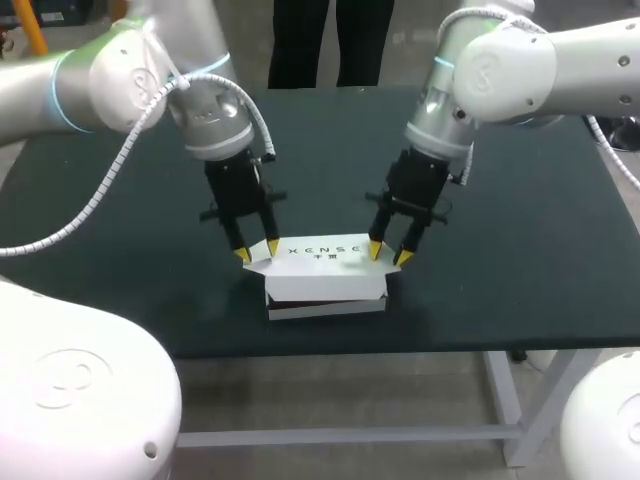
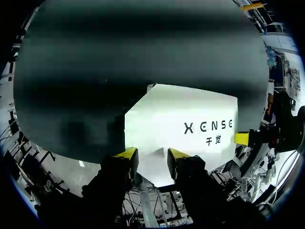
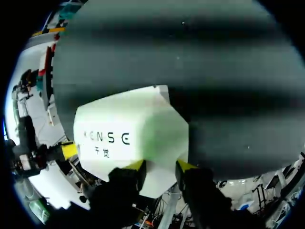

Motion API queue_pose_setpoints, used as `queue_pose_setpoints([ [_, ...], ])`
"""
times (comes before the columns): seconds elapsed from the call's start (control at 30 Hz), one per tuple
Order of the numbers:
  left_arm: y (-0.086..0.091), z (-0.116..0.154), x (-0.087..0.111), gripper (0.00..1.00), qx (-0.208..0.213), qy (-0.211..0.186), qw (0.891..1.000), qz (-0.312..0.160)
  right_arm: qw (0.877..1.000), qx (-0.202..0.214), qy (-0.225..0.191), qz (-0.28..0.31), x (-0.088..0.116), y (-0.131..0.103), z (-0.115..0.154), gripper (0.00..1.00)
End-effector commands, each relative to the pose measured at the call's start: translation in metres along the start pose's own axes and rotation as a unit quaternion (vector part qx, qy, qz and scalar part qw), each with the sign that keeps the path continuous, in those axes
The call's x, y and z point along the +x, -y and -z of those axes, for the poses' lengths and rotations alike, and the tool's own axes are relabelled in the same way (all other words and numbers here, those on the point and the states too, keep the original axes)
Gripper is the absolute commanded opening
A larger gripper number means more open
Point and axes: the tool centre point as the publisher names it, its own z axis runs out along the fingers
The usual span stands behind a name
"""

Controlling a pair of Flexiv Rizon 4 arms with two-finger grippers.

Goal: Assemble the packaging by folding the flat box into shape, placing the metal phone stand inside, and closing the box properly

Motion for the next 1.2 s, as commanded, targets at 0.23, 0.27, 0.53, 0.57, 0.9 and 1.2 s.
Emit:
queue_pose_setpoints([
  [0.23, -0.008, -0.009, -0.006, 0.45, 0.019, -0.005, 1.0, -0.001, 1.0, -0.016, -0.013, -0.006, -0.003, 0.003, -0.007, 0.44],
  [0.27, -0.008, -0.01, -0.006, 0.45, 0.02, -0.006, 1.0, -0.001, 1.0, -0.016, -0.014, -0.006, -0.003, 0.003, -0.007, 0.44],
  [0.53, -0.012, -0.017, -0.006, 0.46, 0.034, -0.006, 0.999, -0.012, 0.999, -0.027, -0.02, -0.008, -0.003, 0.003, -0.01, 0.44],
  [0.57, -0.013, -0.018, -0.006, 0.46, 0.038, -0.006, 0.999, -0.014, 0.999, -0.029, -0.021, -0.006, -0.003, 0.003, -0.01, 0.44],
  [0.9, -0.019, -0.026, -0.002, 0.46, 0.056, -0.003, 0.998, -0.024, 0.999, -0.045, -0.021, -0.002, -0.004, 0.002, -0.012, 0.45],
  [1.2, -0.021, -0.033, -0.001, 0.47, 0.073, -0.01, 0.997, -0.026, 0.998, -0.065, -0.022, 0.001, -0.004, 0.001, -0.012, 0.45],
])
